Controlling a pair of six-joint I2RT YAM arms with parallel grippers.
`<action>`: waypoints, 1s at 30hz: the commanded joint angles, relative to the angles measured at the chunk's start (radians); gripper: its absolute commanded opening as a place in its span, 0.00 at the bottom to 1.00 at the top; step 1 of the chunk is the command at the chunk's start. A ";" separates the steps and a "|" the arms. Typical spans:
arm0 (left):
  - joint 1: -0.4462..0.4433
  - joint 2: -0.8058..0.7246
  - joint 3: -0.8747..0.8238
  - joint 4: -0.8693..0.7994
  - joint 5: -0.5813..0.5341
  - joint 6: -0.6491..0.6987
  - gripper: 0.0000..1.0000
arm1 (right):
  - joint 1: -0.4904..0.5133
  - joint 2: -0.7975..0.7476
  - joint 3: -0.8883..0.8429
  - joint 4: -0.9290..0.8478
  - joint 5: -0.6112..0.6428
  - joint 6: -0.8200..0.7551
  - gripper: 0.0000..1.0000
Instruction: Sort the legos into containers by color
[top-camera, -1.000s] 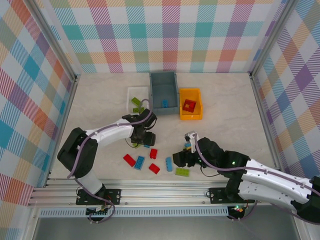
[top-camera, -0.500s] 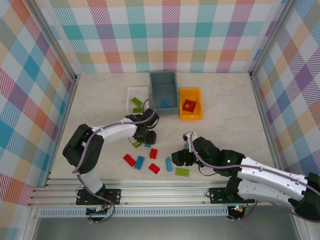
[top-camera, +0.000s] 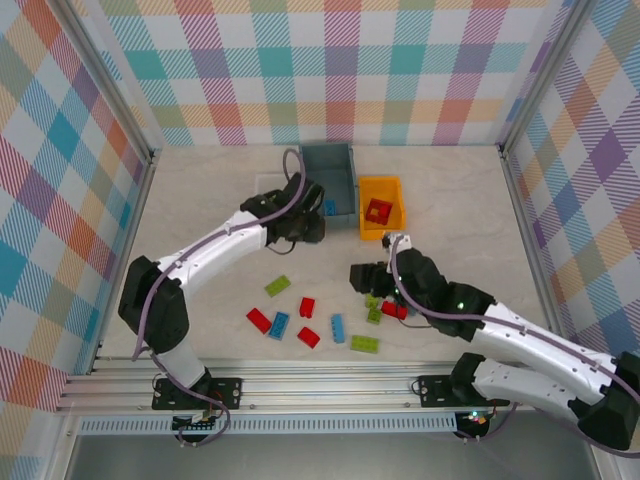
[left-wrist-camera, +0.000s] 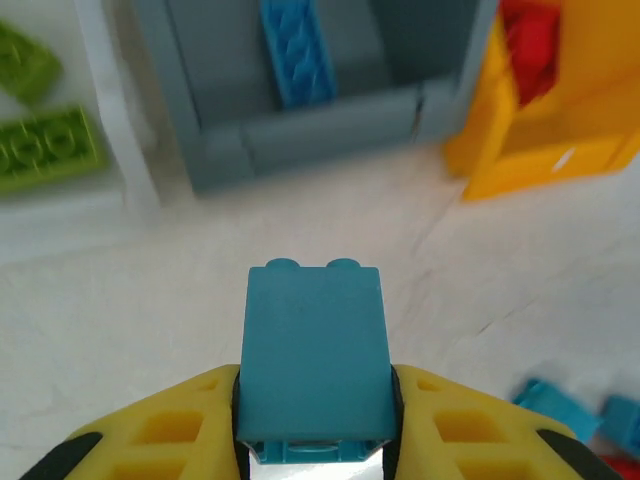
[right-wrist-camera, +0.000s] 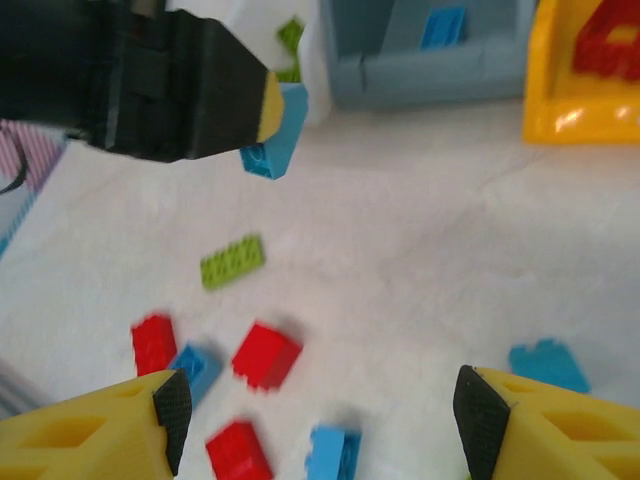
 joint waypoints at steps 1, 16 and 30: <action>-0.006 0.113 0.152 -0.099 -0.095 -0.011 0.31 | -0.082 0.067 0.060 0.120 -0.042 -0.016 0.71; 0.035 0.651 0.786 -0.317 -0.301 -0.069 0.30 | -0.250 0.202 0.108 0.296 -0.204 0.039 0.71; 0.047 0.709 0.849 -0.349 -0.292 -0.071 0.53 | -0.258 0.131 0.008 0.263 -0.213 0.071 0.72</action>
